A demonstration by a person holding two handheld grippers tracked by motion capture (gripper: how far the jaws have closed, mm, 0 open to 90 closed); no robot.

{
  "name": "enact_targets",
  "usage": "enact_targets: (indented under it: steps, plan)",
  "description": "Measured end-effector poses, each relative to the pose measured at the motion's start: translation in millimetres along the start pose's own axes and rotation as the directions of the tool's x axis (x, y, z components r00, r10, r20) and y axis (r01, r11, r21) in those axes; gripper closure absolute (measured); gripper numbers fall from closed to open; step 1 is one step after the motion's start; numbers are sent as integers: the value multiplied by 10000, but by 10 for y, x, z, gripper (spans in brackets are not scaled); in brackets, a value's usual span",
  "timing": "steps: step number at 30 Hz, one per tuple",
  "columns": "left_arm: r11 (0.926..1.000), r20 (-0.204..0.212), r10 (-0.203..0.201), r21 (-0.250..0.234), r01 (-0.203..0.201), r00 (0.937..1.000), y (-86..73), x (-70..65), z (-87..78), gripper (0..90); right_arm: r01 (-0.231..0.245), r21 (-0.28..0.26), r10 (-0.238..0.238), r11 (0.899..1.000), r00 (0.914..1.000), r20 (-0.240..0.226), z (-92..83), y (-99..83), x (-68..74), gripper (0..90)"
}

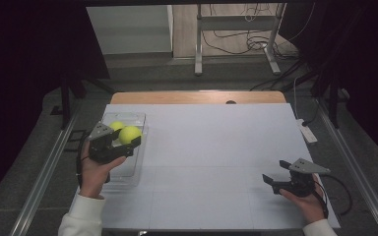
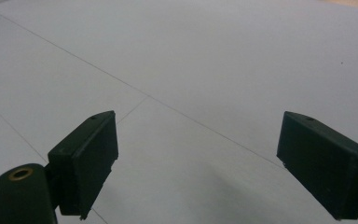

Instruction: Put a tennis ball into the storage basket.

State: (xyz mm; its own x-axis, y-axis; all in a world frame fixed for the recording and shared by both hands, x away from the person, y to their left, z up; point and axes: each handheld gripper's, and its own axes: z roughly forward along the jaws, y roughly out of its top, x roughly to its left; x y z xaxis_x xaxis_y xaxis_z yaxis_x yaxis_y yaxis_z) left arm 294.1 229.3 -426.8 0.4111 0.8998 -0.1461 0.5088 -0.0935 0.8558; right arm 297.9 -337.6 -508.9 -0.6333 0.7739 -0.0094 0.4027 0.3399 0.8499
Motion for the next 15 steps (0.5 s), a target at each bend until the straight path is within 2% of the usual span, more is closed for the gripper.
enact_targets:
  steps: [15]
  plan:
    - [9987,-489,-434,238,446,9979,-93,193,32,265,-15,-4,15,10000,10000,9,-1,1,3,126]
